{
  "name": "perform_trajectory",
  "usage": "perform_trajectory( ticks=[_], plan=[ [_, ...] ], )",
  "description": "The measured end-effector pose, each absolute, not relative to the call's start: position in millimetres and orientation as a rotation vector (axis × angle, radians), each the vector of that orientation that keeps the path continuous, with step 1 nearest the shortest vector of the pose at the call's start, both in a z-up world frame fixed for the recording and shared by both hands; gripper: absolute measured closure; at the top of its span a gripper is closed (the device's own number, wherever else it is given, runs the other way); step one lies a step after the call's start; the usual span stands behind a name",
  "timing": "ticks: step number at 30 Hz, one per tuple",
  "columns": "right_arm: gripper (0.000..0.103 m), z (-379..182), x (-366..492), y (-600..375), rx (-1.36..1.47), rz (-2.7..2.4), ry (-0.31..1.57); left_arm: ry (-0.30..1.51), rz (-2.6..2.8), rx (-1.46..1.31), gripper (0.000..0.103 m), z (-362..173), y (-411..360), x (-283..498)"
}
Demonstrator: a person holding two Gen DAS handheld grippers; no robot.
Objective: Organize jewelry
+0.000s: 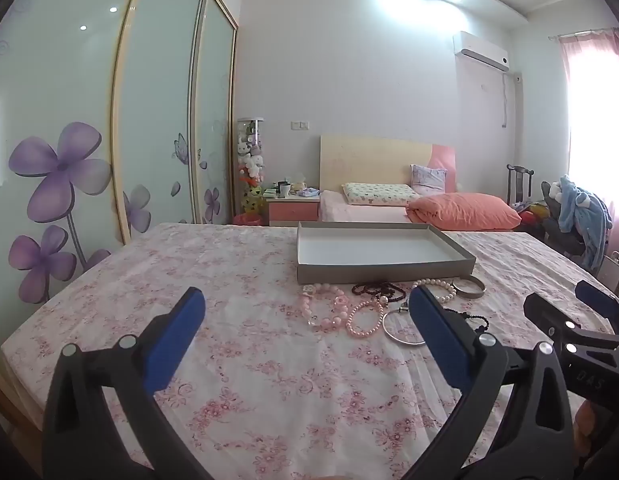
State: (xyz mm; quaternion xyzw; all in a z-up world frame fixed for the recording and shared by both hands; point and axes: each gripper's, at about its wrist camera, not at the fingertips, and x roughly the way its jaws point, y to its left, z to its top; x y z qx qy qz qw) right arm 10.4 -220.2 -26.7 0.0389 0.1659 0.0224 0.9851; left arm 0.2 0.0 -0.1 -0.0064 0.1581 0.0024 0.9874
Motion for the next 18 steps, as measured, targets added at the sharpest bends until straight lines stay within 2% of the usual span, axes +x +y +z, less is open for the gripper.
perform_trajectory(
  ticks=[18],
  plan=[
    [0.002, -27.1, 12.3, -223.3, 0.082, 0.042, 0.337, 0.317, 0.003, -0.01, 0.004, 0.7, -1.7, 0.4]
  ],
)
